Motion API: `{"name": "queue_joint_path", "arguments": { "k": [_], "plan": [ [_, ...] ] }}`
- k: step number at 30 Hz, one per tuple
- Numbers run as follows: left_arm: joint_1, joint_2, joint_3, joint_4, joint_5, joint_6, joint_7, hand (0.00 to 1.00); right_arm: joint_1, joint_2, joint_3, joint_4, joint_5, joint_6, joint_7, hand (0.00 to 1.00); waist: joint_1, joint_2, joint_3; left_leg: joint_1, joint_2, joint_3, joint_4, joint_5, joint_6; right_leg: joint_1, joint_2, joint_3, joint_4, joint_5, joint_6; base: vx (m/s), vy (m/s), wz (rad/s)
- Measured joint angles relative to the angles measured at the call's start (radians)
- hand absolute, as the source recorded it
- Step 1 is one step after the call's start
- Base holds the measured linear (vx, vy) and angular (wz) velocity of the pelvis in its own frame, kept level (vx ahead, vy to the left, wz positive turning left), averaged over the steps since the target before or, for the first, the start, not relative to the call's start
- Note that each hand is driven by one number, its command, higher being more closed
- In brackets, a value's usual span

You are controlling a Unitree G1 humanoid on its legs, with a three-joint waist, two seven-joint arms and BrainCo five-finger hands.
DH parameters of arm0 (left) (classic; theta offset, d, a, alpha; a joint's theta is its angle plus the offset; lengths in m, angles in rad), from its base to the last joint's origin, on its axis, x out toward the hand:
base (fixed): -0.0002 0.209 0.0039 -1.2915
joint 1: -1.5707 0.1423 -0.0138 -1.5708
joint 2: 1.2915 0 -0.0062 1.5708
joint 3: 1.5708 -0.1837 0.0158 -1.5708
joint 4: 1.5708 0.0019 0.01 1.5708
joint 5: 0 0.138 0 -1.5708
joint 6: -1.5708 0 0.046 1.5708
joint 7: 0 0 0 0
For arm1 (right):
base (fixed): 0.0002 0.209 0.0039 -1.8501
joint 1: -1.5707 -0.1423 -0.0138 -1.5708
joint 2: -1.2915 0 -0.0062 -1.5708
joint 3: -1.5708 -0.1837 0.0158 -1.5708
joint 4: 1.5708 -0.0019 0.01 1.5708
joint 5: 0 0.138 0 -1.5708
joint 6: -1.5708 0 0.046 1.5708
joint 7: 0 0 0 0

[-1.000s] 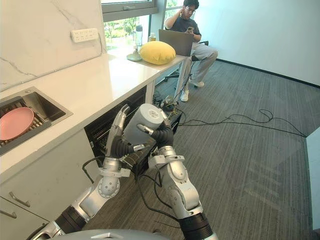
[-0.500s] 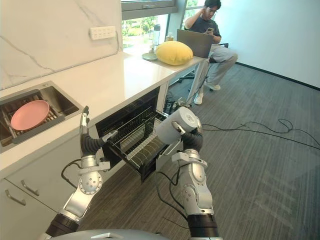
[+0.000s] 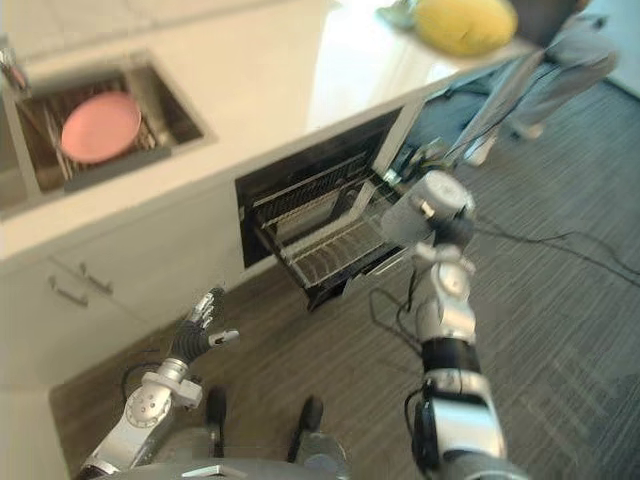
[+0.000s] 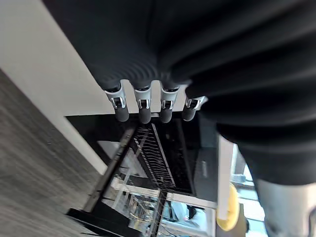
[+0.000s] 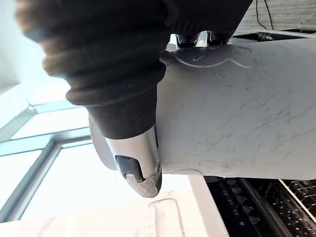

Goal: Walk over to the sink, pick up the cup, carry it to the dishwasher, place the cup inside the dishwasher, then close the dishwasher door

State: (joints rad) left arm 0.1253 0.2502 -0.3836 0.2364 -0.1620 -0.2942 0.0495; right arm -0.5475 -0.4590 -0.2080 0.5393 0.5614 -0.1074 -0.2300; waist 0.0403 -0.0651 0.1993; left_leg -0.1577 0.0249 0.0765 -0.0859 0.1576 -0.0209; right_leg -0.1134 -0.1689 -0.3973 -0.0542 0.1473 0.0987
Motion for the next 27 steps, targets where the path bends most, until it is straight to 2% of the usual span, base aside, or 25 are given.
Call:
{"name": "queue_joint_path", "arguments": {
  "k": [2, 5, 9, 11, 13, 18, 20, 27],
  "plan": [
    [-0.014, 0.017, 0.005, 0.052, -0.011, 0.001, 0.003, 0.00, -0.131, -0.081, 0.048, 0.142, 0.002, 0.002, 0.001, 1.00, 0.026, 0.003, 0.064, -0.042, 0.001, -0.016, 0.006, 0.018, 0.002, -0.031, 0.001, -0.015, -0.003, 0.024, -0.009, 0.00, -0.018, 0.26],
    [-0.021, 0.032, 0.027, 0.068, -0.011, 0.003, 0.017, 0.00, -0.243, -0.152, 0.108, 0.224, 0.002, 0.008, 0.005, 1.00, 0.050, 0.007, 0.139, -0.072, -0.003, -0.027, 0.007, 0.028, 0.007, -0.052, -0.001, -0.028, -0.005, 0.034, -0.007, 0.00, -0.014, 0.18],
    [-0.026, 0.048, 0.040, 0.083, -0.012, -0.009, 0.073, 0.00, -0.419, -0.237, 0.190, 0.322, -0.003, 0.047, 0.021, 1.00, 0.074, 0.040, 0.223, -0.118, -0.010, -0.048, 0.007, 0.045, 0.014, -0.086, -0.007, -0.029, -0.007, 0.047, -0.002, 0.01, -0.023, 0.13],
    [-0.025, 0.047, 0.050, 0.115, -0.015, -0.013, 0.098, 0.00, -0.464, -0.255, 0.230, 0.359, -0.020, 0.062, 0.044, 1.00, 0.094, 0.050, 0.229, -0.144, -0.011, -0.049, 0.008, 0.047, 0.015, -0.113, -0.008, -0.029, -0.006, 0.048, -0.002, 0.02, -0.028, 0.07],
    [-0.025, 0.043, 0.051, 0.146, -0.033, -0.023, 0.124, 0.00, -0.529, -0.268, 0.264, 0.410, -0.029, 0.089, 0.059, 1.00, 0.111, 0.071, 0.242, -0.170, -0.011, -0.051, 0.008, 0.050, 0.016, -0.136, -0.008, -0.032, -0.005, 0.048, -0.002, 0.03, -0.031, 0.05],
    [-0.032, 0.021, 0.056, 0.164, -0.039, -0.041, 0.147, 0.00, -0.639, -0.312, 0.322, 0.486, -0.060, 0.136, 0.088, 1.00, 0.125, 0.119, 0.283, -0.253, -0.011, -0.072, 0.083, 0.032, 0.022, -0.174, -0.008, -0.056, -0.007, 0.051, -0.005, 0.02, -0.017, 0.11],
    [-0.035, -0.009, 0.057, 0.187, -0.076, -0.043, 0.147, 0.00, -0.653, -0.329, 0.324, 0.511, -0.060, 0.156, 0.087, 1.00, 0.144, 0.134, 0.291, -0.280, -0.011, -0.075, 0.084, 0.036, 0.020, -0.199, -0.007, -0.058, -0.008, 0.053, -0.008, 0.03, -0.002, 0.05],
    [-0.039, -0.038, 0.057, 0.220, -0.159, -0.063, 0.147, 0.00, -0.710, -0.340, 0.344, 0.583, -0.177, 0.181, 0.090, 1.00, 0.174, 0.196, 0.322, -0.337, -0.013, -0.097, 0.084, 0.048, 0.017, -0.243, -0.006, -0.084, -0.009, 0.055, -0.012, 0.03, 0.011, 0.09]
  ]
}}
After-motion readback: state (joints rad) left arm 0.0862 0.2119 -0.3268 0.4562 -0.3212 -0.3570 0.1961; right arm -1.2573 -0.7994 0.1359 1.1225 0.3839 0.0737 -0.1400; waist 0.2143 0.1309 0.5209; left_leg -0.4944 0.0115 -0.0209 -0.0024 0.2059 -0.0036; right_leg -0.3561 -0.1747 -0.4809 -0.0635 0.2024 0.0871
